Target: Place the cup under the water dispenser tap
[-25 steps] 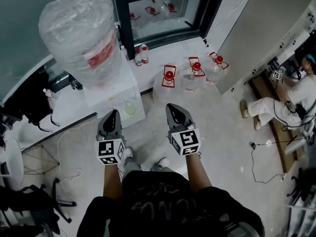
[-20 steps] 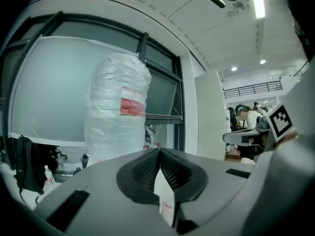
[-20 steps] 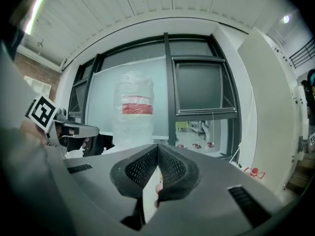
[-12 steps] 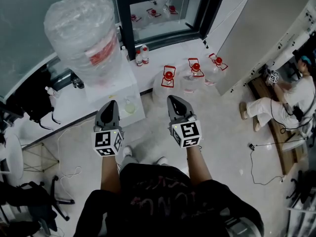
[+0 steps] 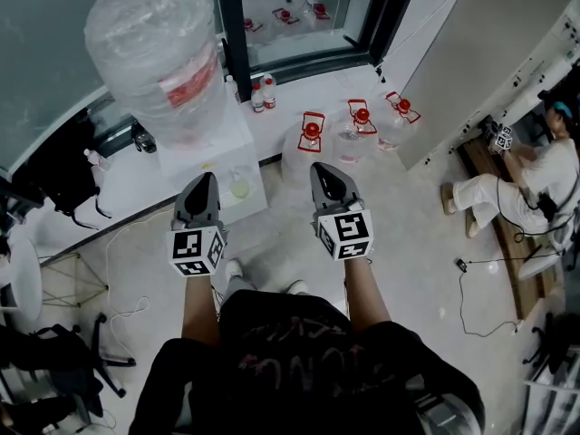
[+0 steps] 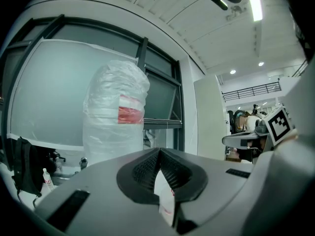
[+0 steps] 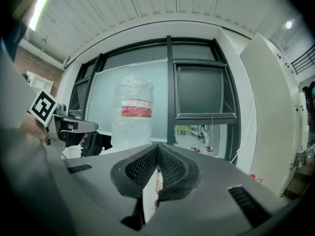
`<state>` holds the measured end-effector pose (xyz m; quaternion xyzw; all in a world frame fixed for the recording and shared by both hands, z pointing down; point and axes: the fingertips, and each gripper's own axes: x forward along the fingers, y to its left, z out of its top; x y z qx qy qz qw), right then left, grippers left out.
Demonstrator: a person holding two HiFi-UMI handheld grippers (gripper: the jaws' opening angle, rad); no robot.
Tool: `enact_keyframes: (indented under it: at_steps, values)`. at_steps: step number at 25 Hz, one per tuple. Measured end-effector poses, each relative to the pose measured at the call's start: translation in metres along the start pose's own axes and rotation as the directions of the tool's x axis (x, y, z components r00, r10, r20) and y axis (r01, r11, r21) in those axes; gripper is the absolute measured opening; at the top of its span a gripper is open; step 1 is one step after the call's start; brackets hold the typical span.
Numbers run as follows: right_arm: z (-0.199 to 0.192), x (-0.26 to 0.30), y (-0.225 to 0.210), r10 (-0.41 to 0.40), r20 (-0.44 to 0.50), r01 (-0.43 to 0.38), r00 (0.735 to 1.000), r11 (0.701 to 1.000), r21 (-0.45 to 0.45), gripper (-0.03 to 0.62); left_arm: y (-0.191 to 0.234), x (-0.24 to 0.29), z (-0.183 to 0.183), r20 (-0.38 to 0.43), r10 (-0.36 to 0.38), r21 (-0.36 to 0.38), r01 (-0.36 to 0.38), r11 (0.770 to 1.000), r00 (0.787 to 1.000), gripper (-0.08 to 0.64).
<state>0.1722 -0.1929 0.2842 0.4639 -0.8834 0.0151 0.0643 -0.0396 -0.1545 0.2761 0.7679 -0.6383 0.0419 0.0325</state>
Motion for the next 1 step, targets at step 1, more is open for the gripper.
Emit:
enact_keyframes:
  at_steps: [1]
  values:
    - [0.0005, 0.0001, 0.0003, 0.000, -0.001, 0.000, 1.000, 1.000, -0.001, 0.012, -0.0002, -0.0001, 0.0014, 0.003, -0.003, 0.002, 0.003, 1.000, 1.000, 0.017]
